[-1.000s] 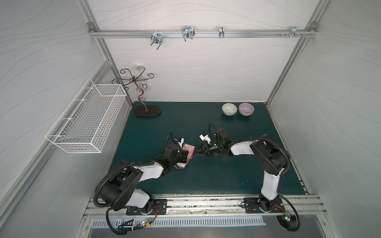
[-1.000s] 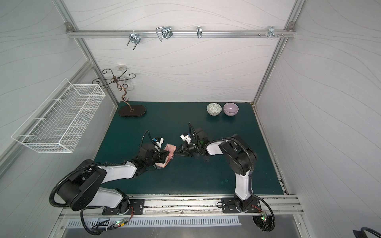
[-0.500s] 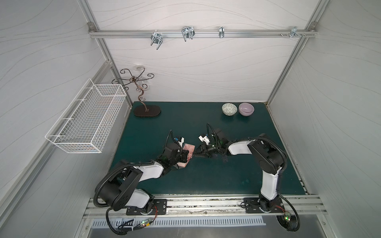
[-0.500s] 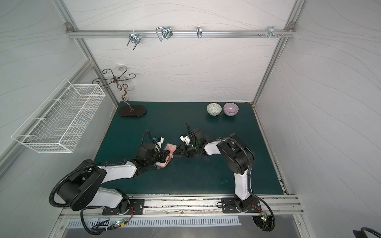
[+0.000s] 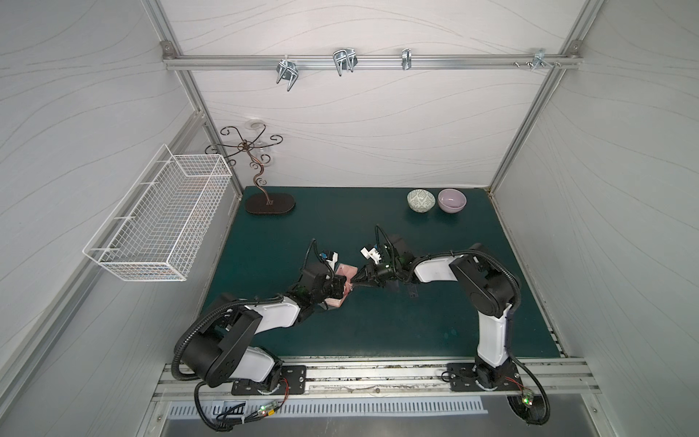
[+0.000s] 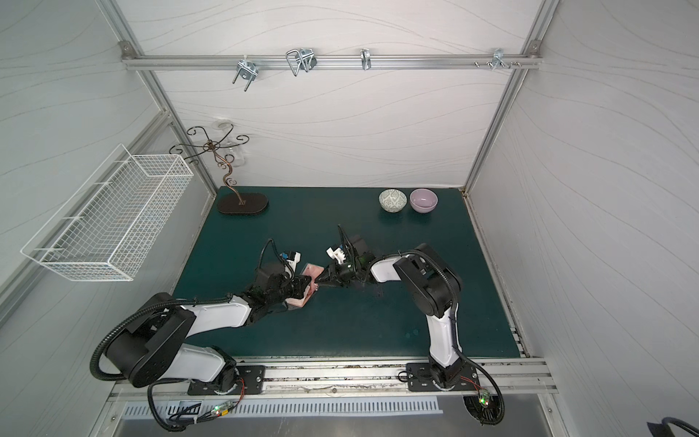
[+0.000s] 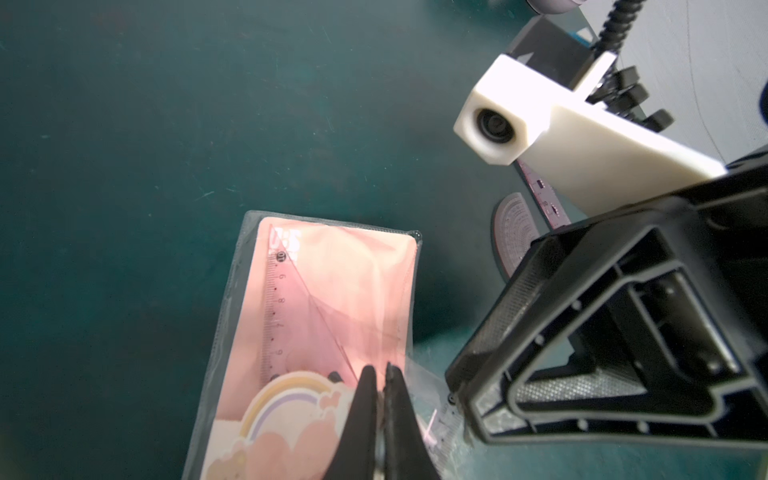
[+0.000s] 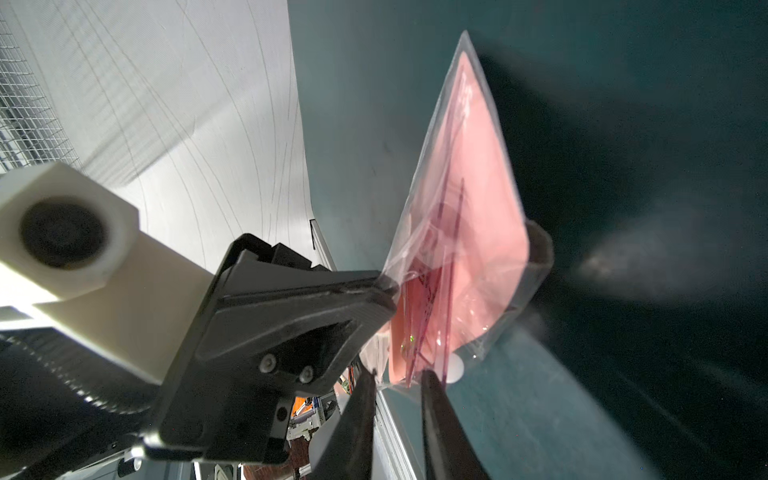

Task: Open the ruler set and take out the ruler
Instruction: Take out the ruler from the ruler set bag.

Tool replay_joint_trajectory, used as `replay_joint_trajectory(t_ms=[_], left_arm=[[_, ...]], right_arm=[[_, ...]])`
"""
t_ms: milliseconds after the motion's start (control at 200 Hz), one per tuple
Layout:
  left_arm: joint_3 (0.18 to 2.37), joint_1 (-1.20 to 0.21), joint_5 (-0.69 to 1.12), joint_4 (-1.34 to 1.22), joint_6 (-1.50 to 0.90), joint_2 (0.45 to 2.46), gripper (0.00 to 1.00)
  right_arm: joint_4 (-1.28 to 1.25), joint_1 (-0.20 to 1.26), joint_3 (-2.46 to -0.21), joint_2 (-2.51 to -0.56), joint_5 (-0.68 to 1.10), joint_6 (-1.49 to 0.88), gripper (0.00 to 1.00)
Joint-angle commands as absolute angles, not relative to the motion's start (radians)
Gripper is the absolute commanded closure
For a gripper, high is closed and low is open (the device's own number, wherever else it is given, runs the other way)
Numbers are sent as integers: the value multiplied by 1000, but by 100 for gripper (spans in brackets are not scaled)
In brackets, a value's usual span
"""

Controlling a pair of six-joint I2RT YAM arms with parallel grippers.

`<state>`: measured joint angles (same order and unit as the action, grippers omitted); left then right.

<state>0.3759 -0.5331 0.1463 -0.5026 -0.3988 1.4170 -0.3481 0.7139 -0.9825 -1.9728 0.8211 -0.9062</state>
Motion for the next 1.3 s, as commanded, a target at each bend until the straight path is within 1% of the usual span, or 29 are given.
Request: replay_joint_trajectory(t_ms=[0,760,1296], left_arm=[[406,-539,136,-522,-387,1414,100],[403,-540,144,-532,-387,1422,100],[407,-542,149,-534,-387,1431,100]], right_arm=[[-345,718,-972,-1977,812,-899,78],[-311,703,-942,-1950,746,-874,75],[-346,729,-979,-1981,776,-900,76]])
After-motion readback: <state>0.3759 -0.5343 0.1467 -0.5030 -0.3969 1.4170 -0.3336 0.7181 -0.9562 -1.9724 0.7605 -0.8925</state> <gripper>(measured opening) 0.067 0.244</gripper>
